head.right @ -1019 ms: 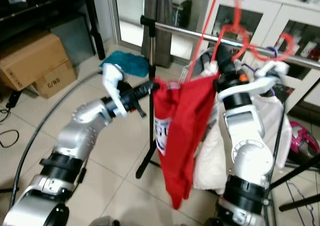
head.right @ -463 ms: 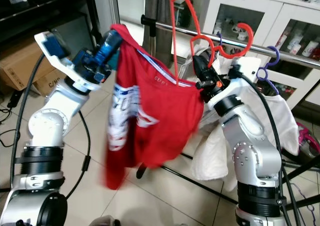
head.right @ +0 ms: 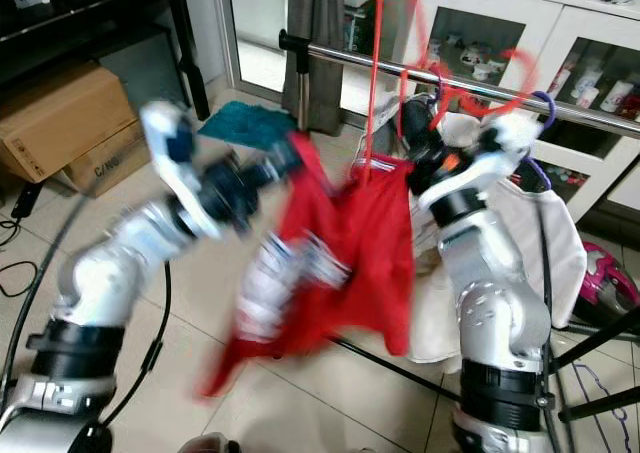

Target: Hang hanger

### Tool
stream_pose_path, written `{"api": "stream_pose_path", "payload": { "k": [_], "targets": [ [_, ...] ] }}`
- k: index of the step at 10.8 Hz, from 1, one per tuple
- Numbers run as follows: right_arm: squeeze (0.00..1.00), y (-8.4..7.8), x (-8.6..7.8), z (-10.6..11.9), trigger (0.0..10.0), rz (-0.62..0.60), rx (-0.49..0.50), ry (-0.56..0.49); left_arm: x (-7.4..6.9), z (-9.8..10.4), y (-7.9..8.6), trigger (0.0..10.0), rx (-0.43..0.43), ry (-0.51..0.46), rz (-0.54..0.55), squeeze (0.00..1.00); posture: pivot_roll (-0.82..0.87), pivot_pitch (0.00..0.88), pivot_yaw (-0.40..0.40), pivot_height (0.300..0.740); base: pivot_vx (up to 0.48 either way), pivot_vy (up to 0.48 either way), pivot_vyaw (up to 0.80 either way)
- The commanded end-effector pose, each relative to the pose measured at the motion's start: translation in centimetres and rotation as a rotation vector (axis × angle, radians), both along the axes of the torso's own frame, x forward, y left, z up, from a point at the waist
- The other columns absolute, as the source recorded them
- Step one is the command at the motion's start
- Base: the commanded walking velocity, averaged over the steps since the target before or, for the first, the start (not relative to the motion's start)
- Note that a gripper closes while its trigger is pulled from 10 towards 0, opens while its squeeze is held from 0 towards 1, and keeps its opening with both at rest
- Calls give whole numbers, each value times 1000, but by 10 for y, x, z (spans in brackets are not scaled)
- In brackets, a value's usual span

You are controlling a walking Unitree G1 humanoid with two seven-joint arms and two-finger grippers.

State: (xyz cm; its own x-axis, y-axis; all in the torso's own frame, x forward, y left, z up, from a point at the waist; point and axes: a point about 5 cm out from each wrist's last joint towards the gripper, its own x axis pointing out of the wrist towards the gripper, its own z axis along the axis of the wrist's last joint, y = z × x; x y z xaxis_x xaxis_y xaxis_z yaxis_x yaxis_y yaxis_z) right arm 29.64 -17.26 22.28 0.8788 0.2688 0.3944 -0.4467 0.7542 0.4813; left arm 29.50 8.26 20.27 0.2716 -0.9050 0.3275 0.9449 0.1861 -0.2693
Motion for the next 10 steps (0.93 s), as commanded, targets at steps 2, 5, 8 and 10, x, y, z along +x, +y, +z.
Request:
{"api": "stream_pose_path", "payload": {
  "k": [2,5,8,10],
  "targets": [
    [0,-8,-5,19,0,35,114,-80,0,-20,2,0,135,7,18,0,-7,0,12,740,0,0,0],
    [0,-28,-6,34,0,14,275,-117,-13,-64,9,0,370,31,-41,0,-12,0,13,740,0,0,0],
    [0,-30,-1,48,0,51,309,-141,-16,-91,16,0,538,33,4,0,-5,0,3,740,0,0,0],
    [0,-13,-2,51,0,135,273,-124,-3,-96,21,0,606,-2,147,0,0,0,-1,740,0,0,0]
  ]
}}
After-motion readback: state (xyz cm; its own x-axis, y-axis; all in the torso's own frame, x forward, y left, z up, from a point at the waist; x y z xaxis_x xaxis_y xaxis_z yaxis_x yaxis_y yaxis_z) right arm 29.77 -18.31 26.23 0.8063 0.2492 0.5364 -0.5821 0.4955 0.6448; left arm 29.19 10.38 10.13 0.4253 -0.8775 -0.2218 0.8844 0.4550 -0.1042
